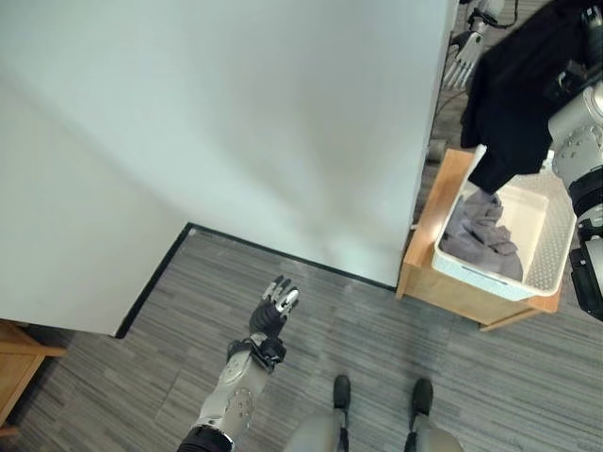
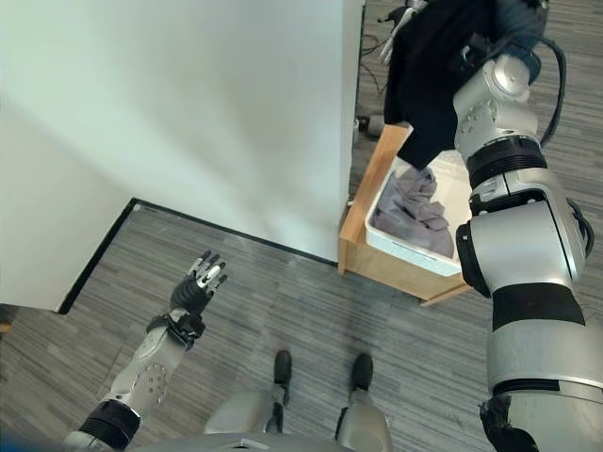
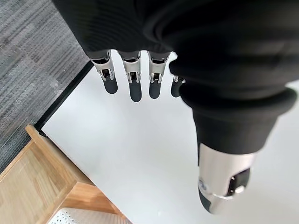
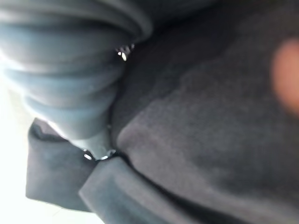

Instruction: Pick up bed clothes into laundry basket.

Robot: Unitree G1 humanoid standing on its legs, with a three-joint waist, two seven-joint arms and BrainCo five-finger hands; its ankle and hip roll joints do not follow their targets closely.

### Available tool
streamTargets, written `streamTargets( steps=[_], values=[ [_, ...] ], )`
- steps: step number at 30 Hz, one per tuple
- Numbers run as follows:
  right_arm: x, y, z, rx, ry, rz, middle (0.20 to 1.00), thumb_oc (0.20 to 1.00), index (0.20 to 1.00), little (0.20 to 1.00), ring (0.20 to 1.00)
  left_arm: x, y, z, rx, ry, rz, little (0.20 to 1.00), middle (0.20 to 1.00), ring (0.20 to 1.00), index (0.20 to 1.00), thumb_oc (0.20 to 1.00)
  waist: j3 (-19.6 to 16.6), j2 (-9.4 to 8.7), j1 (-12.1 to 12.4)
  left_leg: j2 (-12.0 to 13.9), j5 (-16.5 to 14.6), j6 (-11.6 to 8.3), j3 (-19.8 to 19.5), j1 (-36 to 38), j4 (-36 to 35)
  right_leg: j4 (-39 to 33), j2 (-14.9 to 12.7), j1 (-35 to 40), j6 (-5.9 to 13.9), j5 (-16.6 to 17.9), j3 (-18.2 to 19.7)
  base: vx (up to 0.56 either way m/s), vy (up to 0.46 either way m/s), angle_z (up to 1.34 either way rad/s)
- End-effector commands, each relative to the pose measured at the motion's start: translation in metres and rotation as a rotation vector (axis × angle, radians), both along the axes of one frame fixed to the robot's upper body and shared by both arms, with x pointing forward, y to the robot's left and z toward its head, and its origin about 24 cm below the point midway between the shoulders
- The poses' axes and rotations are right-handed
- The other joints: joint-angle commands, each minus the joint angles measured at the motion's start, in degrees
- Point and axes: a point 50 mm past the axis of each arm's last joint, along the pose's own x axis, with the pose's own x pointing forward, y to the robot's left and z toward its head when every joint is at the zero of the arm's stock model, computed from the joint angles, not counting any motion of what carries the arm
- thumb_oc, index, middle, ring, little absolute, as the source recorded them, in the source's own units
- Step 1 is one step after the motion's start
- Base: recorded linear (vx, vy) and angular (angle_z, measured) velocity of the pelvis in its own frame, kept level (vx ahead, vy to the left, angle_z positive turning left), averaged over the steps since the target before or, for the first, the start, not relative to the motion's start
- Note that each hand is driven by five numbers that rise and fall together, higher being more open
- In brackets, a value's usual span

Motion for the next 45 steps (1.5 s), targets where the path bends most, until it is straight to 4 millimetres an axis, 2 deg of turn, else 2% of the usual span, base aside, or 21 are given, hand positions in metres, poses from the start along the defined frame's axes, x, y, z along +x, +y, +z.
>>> streamTargets(
  steps=[1, 5, 17, 20, 23, 28, 31, 33, 38, 45],
  values=[
    [-0.017, 0.025, 0.059, -0.028, -0.254, 0.062, 0.2, 0.2, 0.2, 0.2, 0.2, 0.004, 0.002, 0.015, 0.006, -0.087, -0.01, 1.0, 1.0, 1.0, 1.0, 1.0, -3.5, -3.92, 0.2, 1.6, 1.1, -3.56, 3.3, 1.8, 0.2, 0.8, -1.5, 1.3, 1.61, -3.0, -0.5, 0.01, -0.005, -0.06],
    [-0.019, 0.037, 0.062, -0.025, -0.291, 0.1, 0.2, 0.2, 0.2, 0.2, 0.2, 0.002, 0.007, 0.012, 0.005, -0.069, 0.009, 1.0, 1.0, 1.0, 1.0, 1.0, -3.7, -4.05, 0.0, 1.6, 0.9, -3.47, 3.6, 2.2, 0.2, 0.8, -1.4, 1.5, 1.49, -3.0, -0.2, 0.0, -0.002, -0.02],
    [-0.025, 0.035, 0.062, -0.076, -0.298, -0.012, 0.2, 0.2, 0.2, 0.2, 0.2, -0.004, 0.012, 0.007, 0.017, -0.042, 0.039, 1.0, 1.0, 1.0, 1.0, 1.0, -3.6, -3.45, -0.8, 1.6, 0.7, -3.32, 4.1, 2.4, 0.2, 0.8, -1.1, 1.5, 1.25, -3.0, 0.3, 0.0, -0.001, -0.01],
    [-0.028, 0.043, 0.062, -0.141, -0.317, -0.007, 0.2, 0.2, 0.2, 0.2, 0.2, -0.005, 0.015, 0.006, 0.021, -0.038, 0.056, 1.0, 1.0, 1.0, 1.0, 1.0, -3.3, -3.27, -1.3, 1.6, 0.6, -3.26, 4.4, 2.5, 0.2, 0.8, -1.2, 1.3, 1.25, -2.8, 0.7, -0.01, 0.009, -0.06],
    [-0.03, 0.052, 0.062, -0.272, -0.303, -0.048, 0.2, 0.2, 0.2, 0.2, 0.2, -0.006, 0.016, 0.005, 0.027, -0.038, 0.06, 1.0, 1.0, 1.0, 1.0, 1.0, -3.1, -3.1, -1.6, 1.6, 0.6, -3.16, 4.7, 2.5, 0.2, 0.8, -1.1, 1.1, 1.27, -2.6, 0.9, -0.02, 0.003, -0.06],
    [-0.026, 0.055, 0.05, -0.476, -0.233, -0.142, 0.2, 0.2, 0.2, 0.2, 0.2, -0.006, 0.014, 0.009, 0.027, -0.059, 0.048, 1.0, 1.0, 1.0, 1.0, 1.0, -2.4, -3.18, -2.3, 1.6, 0.7, -3.02, 5.1, 2.3, 0.2, 0.8, -1.1, 0.6, 1.1, -2.4, 1.5, -0.02, -0.004, -0.08],
    [-0.026, 0.06, 0.045, -0.751, -0.177, -0.292, 0.2, 0.2, 0.2, 0.2, 0.2, -0.006, 0.017, 0.008, 0.039, -0.062, 0.062, 1.0, 1.0, 1.0, 1.0, 1.0, -1.7, -3.09, -2.7, 1.5, 0.6, -2.81, 5.6, 2.1, 0.2, 0.8, -1.2, 0.1, 1.03, -2.1, 2.0, -0.02, 0.007, -0.11],
    [-0.024, 0.061, 0.045, -0.804, -0.156, -0.334, 0.2, 0.2, 0.2, 0.2, 0.2, -0.006, 0.016, 0.009, 0.038, -0.068, 0.06, 1.0, 1.0, 1.0, 1.0, 1.0, -1.5, -3.01, -2.6, 1.5, 0.6, -2.77, 5.5, 2.0, 0.2, 0.8, -1.2, 0.0, 1.05, -2.0, 2.2, -0.01, 0.005, -0.08],
    [-0.007, 0.048, 0.028, -0.937, 0.035, -0.439, 0.2, 0.2, 0.2, 0.2, 0.2, -0.006, 0.016, 0.01, 0.046, -0.075, 0.05, 1.0, 1.0, 1.0, 1.0, 1.0, -1.0, -2.62, -2.3, 1.3, 0.8, -2.72, 5.5, 1.7, 0.2, 0.8, -1.4, -0.3, 1.05, -1.7, 2.3, 0.0, 0.0, 0.0],
    [0.018, 0.019, -0.034, -0.987, 0.425, -0.41, 0.2, 0.2, 0.2, 0.2, 0.2, -0.005, 0.009, 0.008, 0.047, -0.069, 0.003, 1.0, 1.0, 1.0, 1.0, 1.0, -0.4, -1.54, -1.5, 1.0, 1.3, -2.87, 4.8, 1.3, 0.2, 0.8, -1.5, -0.5, 1.06, -1.5, 1.8, 0.0, 0.0, 0.0]
  ],
)
